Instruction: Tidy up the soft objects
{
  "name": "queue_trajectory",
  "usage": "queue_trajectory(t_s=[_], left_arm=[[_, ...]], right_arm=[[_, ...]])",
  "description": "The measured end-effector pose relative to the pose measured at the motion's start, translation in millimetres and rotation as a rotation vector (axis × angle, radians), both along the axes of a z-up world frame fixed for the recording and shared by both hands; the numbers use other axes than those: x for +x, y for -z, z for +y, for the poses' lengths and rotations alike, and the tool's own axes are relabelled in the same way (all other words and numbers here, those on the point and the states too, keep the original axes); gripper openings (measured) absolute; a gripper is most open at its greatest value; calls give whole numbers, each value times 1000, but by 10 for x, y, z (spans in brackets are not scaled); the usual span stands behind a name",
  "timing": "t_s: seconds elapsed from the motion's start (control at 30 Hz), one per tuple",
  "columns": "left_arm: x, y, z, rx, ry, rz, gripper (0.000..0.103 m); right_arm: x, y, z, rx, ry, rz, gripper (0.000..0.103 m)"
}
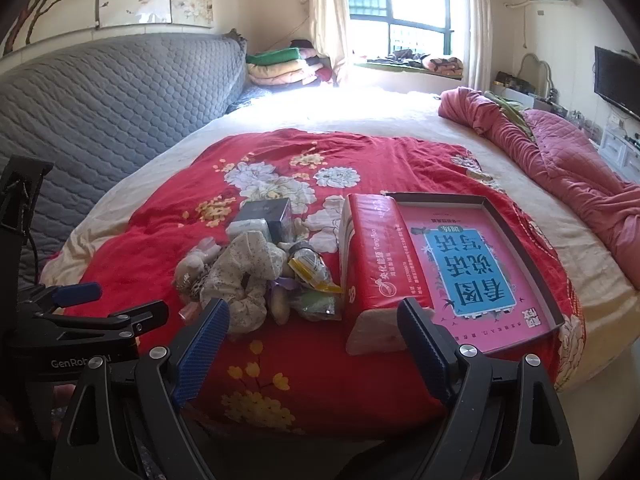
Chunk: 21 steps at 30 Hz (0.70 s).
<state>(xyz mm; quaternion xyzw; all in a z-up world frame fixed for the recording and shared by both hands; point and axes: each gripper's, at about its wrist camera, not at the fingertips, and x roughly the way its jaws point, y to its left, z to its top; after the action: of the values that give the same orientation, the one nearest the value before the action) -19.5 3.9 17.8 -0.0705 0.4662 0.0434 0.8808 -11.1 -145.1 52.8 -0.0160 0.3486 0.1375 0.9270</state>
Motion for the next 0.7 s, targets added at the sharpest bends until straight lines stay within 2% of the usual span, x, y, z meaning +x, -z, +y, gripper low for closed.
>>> queue_trajectory(t_s=[0.7], left_arm=[[-9, -6, -43, 2, 14, -7, 100]], right_arm=[[-1, -2, -7, -18, 16, -2, 87]])
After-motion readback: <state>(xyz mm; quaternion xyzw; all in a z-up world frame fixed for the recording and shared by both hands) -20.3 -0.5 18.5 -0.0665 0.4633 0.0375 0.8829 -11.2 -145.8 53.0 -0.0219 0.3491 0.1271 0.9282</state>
